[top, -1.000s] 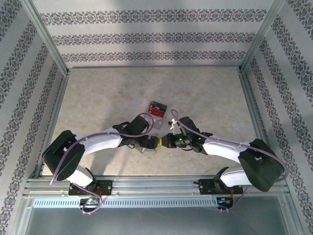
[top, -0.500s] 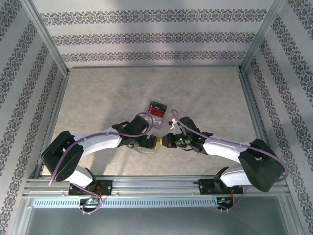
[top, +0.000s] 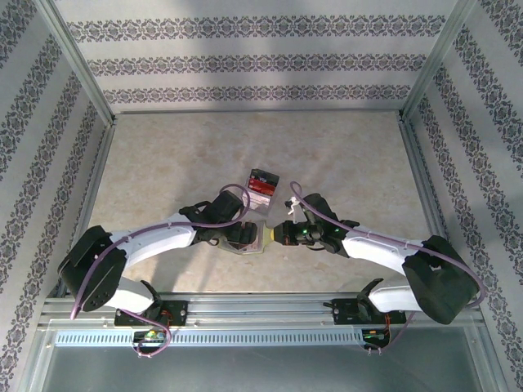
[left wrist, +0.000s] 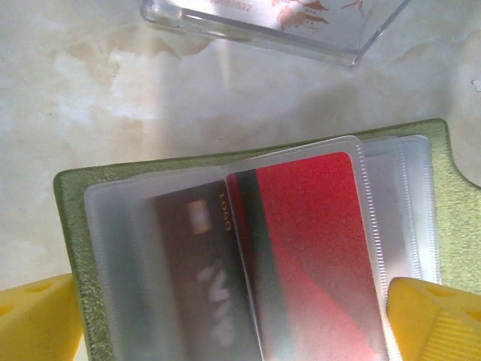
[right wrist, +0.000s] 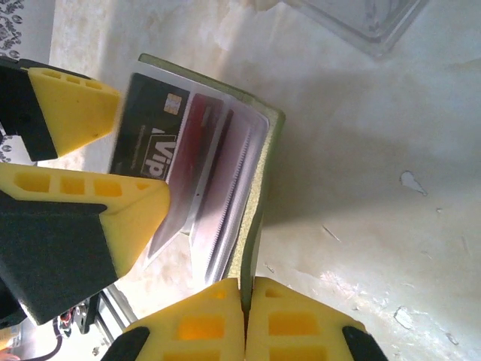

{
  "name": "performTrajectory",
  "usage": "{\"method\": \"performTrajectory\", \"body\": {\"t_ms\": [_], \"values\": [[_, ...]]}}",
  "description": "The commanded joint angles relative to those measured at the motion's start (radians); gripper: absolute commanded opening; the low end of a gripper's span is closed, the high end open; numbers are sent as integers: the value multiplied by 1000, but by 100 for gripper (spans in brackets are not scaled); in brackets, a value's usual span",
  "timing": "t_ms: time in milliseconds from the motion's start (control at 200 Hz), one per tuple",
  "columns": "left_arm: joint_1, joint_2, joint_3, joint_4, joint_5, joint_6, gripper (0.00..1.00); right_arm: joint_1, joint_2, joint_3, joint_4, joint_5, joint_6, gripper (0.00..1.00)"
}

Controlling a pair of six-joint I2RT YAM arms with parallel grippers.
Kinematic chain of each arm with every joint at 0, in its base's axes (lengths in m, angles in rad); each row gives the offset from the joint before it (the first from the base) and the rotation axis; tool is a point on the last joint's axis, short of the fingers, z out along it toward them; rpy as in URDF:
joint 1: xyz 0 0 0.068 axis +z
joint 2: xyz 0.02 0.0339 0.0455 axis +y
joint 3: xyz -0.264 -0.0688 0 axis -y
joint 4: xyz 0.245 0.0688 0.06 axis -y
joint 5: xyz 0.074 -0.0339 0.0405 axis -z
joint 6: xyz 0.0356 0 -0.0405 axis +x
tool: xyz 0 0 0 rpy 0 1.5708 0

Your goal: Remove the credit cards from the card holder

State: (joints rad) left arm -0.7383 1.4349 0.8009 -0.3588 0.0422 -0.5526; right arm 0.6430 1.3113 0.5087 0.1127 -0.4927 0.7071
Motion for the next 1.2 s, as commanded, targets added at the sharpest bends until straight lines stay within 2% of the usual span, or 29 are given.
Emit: {"method": "performTrajectory", "body": {"t_ms": [0, 425, 525, 605, 769, 974, 1194], "values": [[17, -31, -9, -75, -47, 23, 100, -10, -21, -6, -18, 15, -21, 0], [97, -195, -23, -183, -66, 55, 100, -15, -21, 3, -23, 8, -23, 0], [97, -225, 0, -181, -36, 78, 98, -12, -17, 5, -11, 2, -17, 0], [94, -230, 11, -150, 36, 85, 93, -9, -18, 5, 0, -6, -13, 0], [48, -187, 20, -26, 164, 46, 87, -5, -29, 8, 5, -7, -9, 0], [2, -73, 35, 37, 166, 13, 85, 0, -29, 7, 22, -15, -3, 0], [-30, 29, 75, 12, 111, 10, 84, 5, -27, 6, 27, -10, 0, 0]]}}
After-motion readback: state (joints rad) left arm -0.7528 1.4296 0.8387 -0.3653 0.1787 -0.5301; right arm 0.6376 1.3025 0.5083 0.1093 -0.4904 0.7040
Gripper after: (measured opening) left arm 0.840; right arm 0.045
